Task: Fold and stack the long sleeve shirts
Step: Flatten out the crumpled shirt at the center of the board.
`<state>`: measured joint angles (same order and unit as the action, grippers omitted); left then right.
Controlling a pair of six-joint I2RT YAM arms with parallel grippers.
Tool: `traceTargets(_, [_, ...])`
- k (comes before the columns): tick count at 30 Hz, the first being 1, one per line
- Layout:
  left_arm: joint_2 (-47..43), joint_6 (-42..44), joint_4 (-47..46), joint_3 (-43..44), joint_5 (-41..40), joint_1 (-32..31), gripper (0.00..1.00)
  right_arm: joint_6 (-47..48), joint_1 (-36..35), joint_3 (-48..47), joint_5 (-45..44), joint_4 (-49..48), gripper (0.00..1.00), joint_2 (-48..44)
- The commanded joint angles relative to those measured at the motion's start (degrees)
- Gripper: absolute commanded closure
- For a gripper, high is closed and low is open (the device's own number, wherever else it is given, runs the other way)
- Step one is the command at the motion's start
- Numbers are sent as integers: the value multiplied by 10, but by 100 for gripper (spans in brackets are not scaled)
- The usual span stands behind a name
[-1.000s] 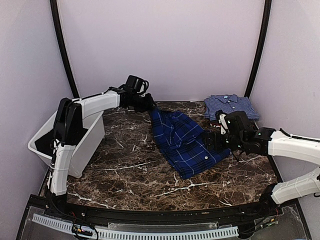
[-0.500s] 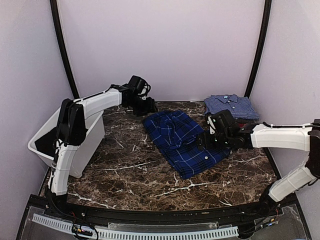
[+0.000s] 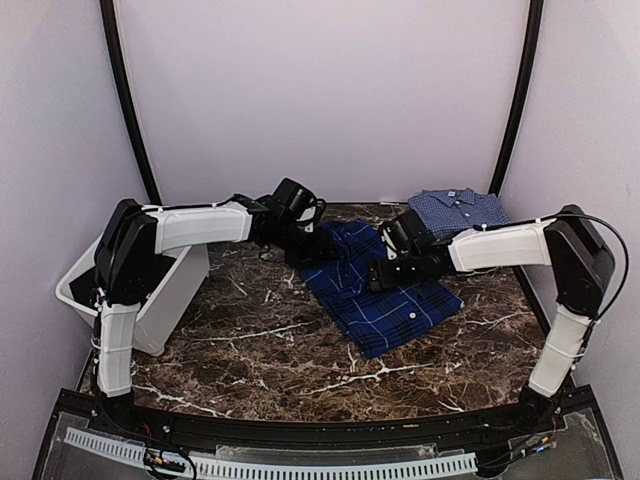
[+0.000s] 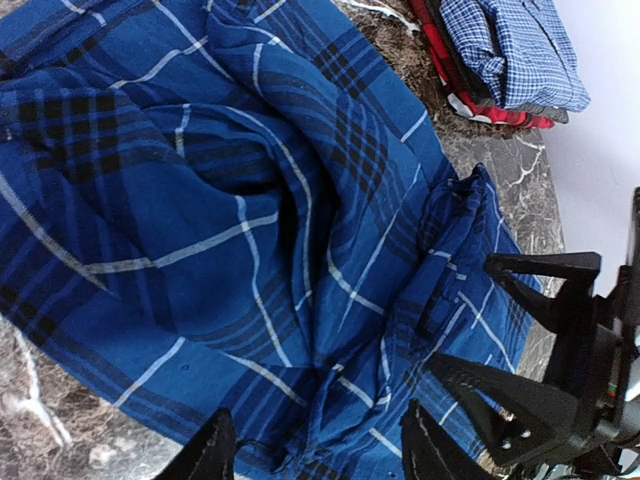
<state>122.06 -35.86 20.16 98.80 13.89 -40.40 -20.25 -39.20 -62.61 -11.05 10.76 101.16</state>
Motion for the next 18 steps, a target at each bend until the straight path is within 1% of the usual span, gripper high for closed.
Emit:
traceTargets(1, [15,-27,-81,-7,29,3,46,-11,4,-40,13,18,14,47])
traceTargets(6, [52,-34,-96,13,22,1,46,-27,4,-62,14,26,19,87])
traceTargets(10, [90,-40,-85,36,-2,1,47,-37,4,-65,21,26,29,92])
traceTargets(12, [105,-42,-73,51,-13,2,46,-39,4,-65,26,24,39,87])
traceTargets(14, [120,-43,-57,64,-29,4,47,-38,4,-66,29,25,51,81])
traceTargets(16, [131,-49,-47,74,-38,8,47,-37,4,-71,31,28,69,76])
traceTargets(18, [139,-56,-39,81,-45,15,47,-35,5,-75,35,34,86,71])
